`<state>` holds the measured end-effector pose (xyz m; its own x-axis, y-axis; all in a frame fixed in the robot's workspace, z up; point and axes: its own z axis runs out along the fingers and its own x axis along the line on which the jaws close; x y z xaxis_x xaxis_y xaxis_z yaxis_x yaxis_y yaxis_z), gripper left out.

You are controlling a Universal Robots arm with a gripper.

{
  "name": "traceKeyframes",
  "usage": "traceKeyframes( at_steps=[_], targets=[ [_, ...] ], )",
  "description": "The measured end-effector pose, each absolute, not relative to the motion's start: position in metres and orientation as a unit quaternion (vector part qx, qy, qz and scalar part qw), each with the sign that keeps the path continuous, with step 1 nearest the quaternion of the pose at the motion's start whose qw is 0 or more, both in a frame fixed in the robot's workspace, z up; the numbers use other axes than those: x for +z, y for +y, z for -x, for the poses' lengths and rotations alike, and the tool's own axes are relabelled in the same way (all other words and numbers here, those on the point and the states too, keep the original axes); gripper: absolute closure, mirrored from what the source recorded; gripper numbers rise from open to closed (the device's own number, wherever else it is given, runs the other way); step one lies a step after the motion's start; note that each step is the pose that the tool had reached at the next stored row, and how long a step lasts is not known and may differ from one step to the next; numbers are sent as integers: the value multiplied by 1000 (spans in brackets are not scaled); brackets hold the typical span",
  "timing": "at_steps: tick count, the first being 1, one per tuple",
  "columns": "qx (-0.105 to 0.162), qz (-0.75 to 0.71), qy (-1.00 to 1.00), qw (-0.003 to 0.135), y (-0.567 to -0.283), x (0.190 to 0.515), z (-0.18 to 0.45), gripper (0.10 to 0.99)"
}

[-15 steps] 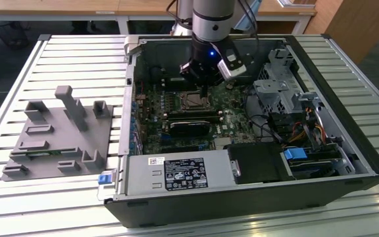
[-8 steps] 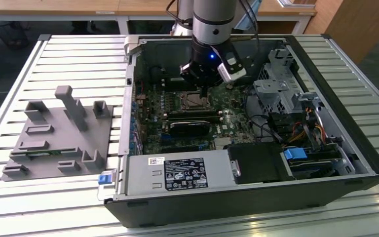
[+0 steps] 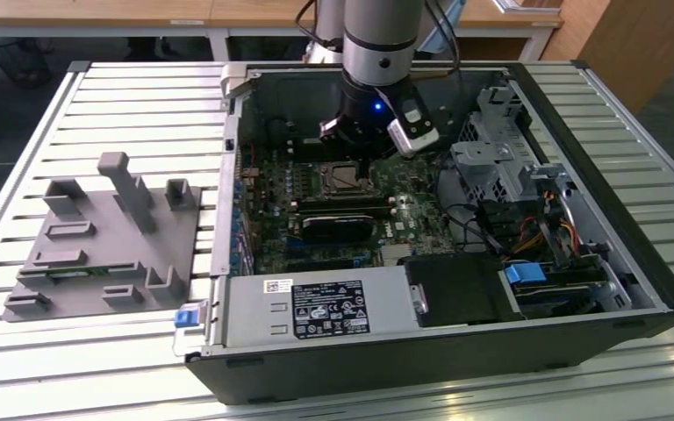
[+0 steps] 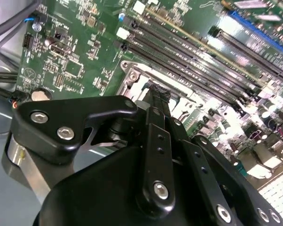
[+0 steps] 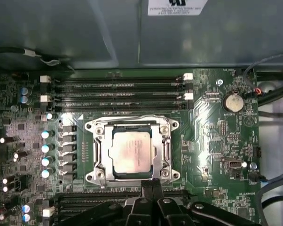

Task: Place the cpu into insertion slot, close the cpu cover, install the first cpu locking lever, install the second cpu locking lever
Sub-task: 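Install the second cpu locking lever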

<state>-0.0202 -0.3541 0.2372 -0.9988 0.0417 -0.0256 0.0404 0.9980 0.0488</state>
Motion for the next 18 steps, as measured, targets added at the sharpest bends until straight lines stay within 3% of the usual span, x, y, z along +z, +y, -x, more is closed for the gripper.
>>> traceKeyframes(
  at_steps=[18],
  targets=[
    [25,-21,999,13,-364,236,37,965]
  ],
)
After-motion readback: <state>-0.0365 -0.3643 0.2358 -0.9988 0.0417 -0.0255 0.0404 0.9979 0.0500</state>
